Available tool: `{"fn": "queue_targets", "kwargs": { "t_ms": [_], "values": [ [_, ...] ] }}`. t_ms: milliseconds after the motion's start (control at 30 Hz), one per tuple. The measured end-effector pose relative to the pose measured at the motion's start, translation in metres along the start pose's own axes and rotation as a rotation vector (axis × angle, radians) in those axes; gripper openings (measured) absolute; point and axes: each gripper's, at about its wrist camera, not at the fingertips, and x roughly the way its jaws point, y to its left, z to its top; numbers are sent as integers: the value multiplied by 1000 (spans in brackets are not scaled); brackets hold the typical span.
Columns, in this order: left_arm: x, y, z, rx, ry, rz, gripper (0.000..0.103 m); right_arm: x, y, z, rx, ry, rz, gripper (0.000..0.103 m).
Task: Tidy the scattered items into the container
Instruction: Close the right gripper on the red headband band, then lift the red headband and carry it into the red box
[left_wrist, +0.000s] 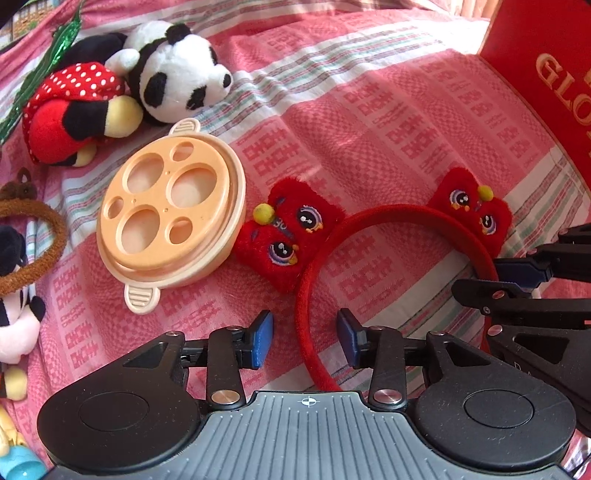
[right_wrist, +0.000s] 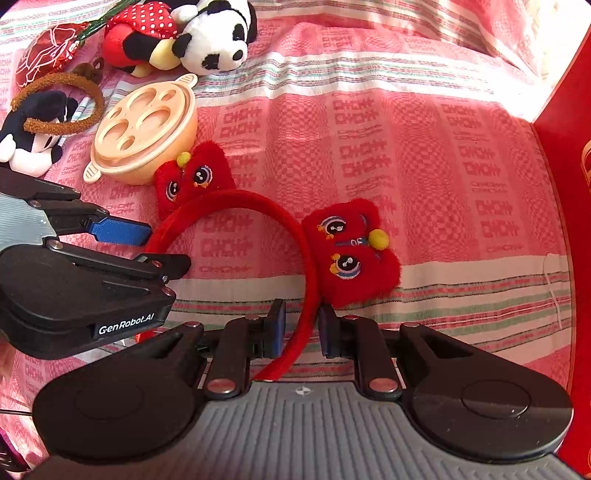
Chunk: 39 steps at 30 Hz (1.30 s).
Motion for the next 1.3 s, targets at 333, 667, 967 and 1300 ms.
{"fn": "queue_targets", "kwargs": {
  "t_ms": [333,667,967,1300],
  "values": [
    [-6,2,-9,7,-7,8,0,-1,-3,-5,25,-26,4,13],
    [-11,23,-23,10,-10,-109,0,-18,10,-11,88,-30,-46,9],
    [-42,13,-42,62,-89,-149,0,-54,29,-29,50,-63,-144,10],
    [-75,8,-43,38,-142,-148,0,-87,27,-25,-7,-123,-159,10]
  ]
}}
